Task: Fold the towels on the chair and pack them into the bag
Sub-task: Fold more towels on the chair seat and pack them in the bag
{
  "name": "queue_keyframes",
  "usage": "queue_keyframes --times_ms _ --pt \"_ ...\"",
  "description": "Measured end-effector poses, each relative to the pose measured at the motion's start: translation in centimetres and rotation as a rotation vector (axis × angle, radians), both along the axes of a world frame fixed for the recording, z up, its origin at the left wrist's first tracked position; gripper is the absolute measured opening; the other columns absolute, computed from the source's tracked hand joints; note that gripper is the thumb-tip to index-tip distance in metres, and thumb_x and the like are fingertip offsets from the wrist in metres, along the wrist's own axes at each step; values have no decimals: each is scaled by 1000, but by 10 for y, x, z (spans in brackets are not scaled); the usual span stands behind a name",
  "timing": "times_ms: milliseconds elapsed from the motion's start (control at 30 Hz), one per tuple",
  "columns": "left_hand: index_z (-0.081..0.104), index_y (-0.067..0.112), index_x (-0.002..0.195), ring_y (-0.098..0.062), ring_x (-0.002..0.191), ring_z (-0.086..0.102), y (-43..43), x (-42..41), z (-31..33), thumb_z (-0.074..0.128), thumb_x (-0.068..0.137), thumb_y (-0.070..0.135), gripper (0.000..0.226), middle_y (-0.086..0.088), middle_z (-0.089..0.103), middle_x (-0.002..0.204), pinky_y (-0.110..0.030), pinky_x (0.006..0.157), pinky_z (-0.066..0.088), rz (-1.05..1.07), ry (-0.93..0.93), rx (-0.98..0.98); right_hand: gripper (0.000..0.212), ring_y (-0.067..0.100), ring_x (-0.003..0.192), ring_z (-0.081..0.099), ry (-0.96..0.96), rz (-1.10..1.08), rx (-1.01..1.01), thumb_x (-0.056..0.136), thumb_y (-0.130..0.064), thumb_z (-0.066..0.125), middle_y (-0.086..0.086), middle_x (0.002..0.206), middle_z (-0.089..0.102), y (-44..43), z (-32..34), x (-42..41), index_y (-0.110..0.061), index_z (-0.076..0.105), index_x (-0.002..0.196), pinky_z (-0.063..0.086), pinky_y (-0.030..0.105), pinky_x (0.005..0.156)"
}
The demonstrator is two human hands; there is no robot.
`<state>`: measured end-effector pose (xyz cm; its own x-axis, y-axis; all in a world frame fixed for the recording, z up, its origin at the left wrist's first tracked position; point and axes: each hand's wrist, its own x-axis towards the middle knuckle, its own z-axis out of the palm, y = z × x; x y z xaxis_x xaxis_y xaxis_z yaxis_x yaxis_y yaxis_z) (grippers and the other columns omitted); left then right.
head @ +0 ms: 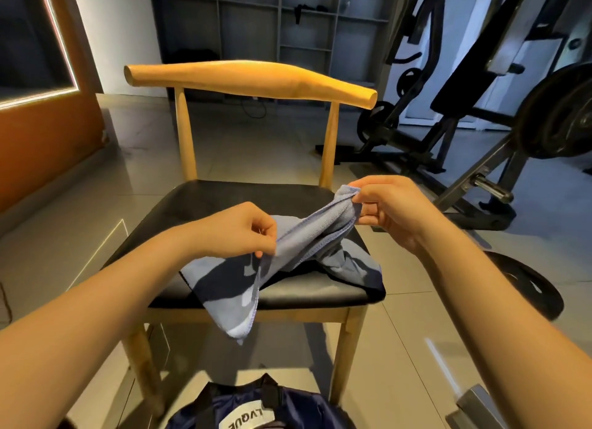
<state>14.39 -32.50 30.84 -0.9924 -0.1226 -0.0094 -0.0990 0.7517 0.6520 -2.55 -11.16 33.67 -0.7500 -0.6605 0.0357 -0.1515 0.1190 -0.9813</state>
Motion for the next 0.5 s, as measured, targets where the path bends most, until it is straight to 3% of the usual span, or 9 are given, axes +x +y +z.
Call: queue_keyframes --times_ms 100,200,300,433,500 --pt "65 8 72 -10 59 57 -5 5 1 65 86 3 15 -5 65 63 -22 60 47 68 -5 61 29 23 78 74 -84 -121 -52 85 7 51 18 100 76 -2 -5 -1 -3 74 101 61 32 69" --pt "71 7 84 -15 68 64 -14 8 2 64 85 -2 11 -15 74 79 -30 69 51 124 42 100 28 18 70 71 -166 -247 -119 84 6 50 13 93 74 -3 -6 -3 -6 72 96 58 27 60" --pt "77 9 84 -7 72 63 -25 11 3 67 89 2 13 -7 76 82 -24 74 50 149 38 90 29 20 70 70 -220 -335 -136 83 6 49 14 96 72 3 -8 -3 -5 69 100 57 26 56" --pt "79 16 81 -13 81 64 -43 15 1 70 91 13 14 -5 76 87 -33 81 49 186 15 96 32 26 77 64 -294 -421 -136 81 7 46 17 97 67 4 -13 -9 1 66 104 59 36 71" --pt "79 18 85 -13 86 68 -46 13 -2 72 93 18 11 -1 77 88 -29 81 50 243 100 177 30 32 92 63 -350 -445 -71 90 1 48 20 106 65 2 -18 -11 3 65 114 55 44 85"
